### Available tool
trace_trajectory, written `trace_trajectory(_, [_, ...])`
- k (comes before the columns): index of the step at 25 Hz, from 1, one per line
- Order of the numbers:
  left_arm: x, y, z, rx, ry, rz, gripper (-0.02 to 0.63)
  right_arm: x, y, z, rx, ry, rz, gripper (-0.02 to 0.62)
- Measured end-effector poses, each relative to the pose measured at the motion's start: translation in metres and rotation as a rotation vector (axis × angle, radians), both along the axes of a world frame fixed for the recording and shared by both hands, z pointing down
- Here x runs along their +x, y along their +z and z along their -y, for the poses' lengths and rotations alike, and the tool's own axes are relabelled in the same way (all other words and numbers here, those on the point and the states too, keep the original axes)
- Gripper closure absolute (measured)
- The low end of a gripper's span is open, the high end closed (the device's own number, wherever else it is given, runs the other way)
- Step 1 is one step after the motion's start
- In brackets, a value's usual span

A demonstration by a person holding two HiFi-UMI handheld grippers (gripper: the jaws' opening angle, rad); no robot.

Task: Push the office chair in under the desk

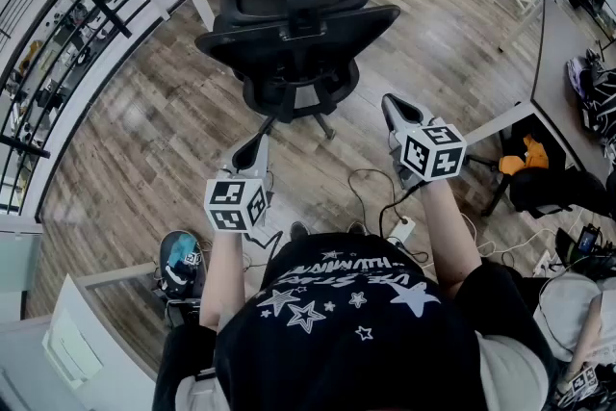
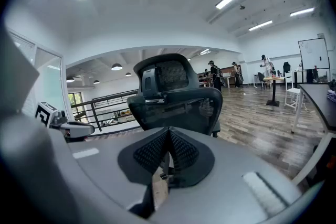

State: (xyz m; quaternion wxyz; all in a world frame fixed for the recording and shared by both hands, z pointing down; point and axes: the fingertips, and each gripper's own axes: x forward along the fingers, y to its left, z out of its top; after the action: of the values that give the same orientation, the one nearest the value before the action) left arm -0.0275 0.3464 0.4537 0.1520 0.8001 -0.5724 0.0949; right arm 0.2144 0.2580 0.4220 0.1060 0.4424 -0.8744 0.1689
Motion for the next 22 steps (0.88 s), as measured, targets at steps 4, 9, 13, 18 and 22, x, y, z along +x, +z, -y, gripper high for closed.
trace_trajectory(4, [-0.005, 0.001, -0.004, 0.007, -0.002, 0.02, 0.604, -0.006, 0.004, -0.002, -0.014, -0.004, -0.004, 0.594])
trace_trajectory(9, [-0.007, 0.005, -0.007, 0.006, 0.005, 0.035, 0.604, -0.009, 0.005, -0.004, -0.016, -0.001, -0.009, 0.594])
trace_trajectory(13, [-0.012, 0.005, -0.007, 0.006, 0.002, 0.027, 0.604, -0.012, 0.006, -0.003, -0.018, 0.002, -0.017, 0.594])
trace_trajectory(18, [-0.023, 0.007, -0.006, 0.003, 0.003, 0.027, 0.604, -0.02, 0.007, 0.002, -0.021, 0.027, -0.016, 0.594])
trace_trajectory(22, [-0.041, 0.01, -0.01, 0.0, 0.0, 0.024, 0.604, -0.026, 0.014, 0.007, -0.053, 0.073, -0.007, 0.594])
